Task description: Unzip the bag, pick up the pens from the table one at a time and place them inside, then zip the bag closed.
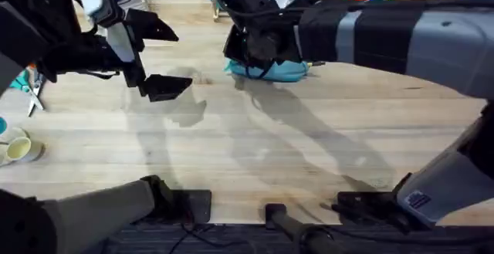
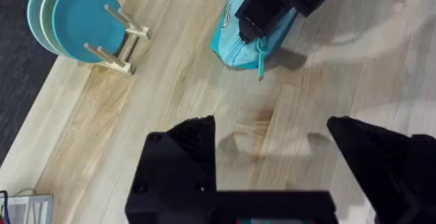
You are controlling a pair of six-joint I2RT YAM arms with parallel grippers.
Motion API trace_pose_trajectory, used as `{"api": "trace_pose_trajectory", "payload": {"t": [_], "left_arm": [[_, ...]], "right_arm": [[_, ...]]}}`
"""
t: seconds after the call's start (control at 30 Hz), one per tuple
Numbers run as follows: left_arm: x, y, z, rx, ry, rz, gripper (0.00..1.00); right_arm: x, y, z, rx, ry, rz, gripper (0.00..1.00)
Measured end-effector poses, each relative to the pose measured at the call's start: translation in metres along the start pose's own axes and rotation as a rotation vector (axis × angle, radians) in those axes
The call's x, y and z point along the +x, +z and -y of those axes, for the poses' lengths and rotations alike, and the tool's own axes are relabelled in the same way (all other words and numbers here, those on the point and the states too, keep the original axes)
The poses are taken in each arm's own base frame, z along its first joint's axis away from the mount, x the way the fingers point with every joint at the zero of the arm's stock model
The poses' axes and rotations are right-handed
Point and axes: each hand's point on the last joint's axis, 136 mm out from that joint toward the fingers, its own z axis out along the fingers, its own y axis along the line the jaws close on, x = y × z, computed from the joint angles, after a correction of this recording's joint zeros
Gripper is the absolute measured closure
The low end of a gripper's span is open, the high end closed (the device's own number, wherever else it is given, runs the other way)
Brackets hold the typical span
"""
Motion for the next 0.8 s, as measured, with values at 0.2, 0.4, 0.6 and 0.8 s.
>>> {"api": "trace_pose_trajectory", "payload": {"t": [0.2, 0.4, 0.6, 0.8], "left_arm": [[0.000, 0.000, 0.000, 0.000, 0.000, 0.000, 0.008], [0.000, 0.000, 0.000, 0.000, 0.000, 0.000, 0.006], [0.000, 0.000, 0.000, 0.000, 0.000, 0.000, 0.008], [0.000, 0.000, 0.000, 0.000, 0.000, 0.000, 0.008]], "right_arm": [[-0.003, -0.005, -0.004, -0.015, -0.017, 0.007, 0.966], [-0.010, -0.023, -0.011, -0.045, -0.083, 0.024, 0.970], [-0.019, -0.047, -0.025, -0.102, -0.123, 0.047, 0.969], [-0.022, -0.057, -0.030, -0.128, -0.130, 0.057, 0.969]]}}
